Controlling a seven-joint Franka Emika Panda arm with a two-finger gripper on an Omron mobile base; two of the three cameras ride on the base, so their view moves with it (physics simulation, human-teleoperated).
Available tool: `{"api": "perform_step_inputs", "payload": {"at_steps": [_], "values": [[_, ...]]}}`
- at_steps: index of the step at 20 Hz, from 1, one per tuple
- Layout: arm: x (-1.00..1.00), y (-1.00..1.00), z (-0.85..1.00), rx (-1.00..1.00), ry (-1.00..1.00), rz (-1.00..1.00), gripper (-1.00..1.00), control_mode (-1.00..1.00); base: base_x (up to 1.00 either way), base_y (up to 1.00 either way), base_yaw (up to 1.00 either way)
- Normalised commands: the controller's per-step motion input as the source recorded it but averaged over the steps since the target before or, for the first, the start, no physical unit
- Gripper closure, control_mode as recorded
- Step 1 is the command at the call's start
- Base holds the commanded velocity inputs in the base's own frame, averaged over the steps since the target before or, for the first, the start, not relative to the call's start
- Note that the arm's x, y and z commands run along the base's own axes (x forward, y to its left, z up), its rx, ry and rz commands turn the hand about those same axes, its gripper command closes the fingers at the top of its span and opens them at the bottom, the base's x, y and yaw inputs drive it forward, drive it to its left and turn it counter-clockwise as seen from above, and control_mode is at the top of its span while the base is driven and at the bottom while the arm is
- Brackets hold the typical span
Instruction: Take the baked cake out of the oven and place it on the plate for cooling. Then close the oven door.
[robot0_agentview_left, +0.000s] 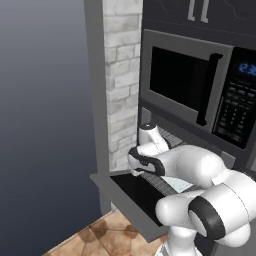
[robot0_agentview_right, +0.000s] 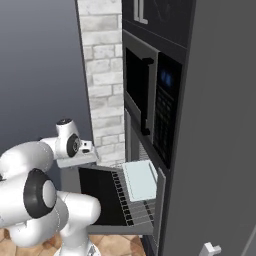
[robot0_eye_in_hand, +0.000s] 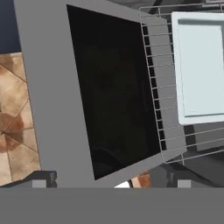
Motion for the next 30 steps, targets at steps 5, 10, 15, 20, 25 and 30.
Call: {"api": "perform_step_inputs", "payload": {"at_steps": [5,10,15,20,25,30], "values": [[0.00,-0.26,-0.62,0.00,0.00,0.00,-1.00,-1.00,0.00,0.00,0.00],[0.00,-0.02,-0.51,0.00,0.01,0.00,-1.00,-1.00,0.00,0.00,0.00],[0.14,0.00,-0.59,0.00,0.08,0.00,-1.00,-1.00,0.00,0.00,0.00],[0.28,0.00,-0.56,0.00,0.06,0.00,-1.00,-1.00,0.00,0.00,0.00],[0.30,0.00,-0.43,0.00,0.00,0.00,-1.00,-1.00,0.00,0.00,0.00],[0.34,-0.10,-0.31,0.00,0.00,0.00,-1.00,-1.00,0.00,0.00,0.00]]}}
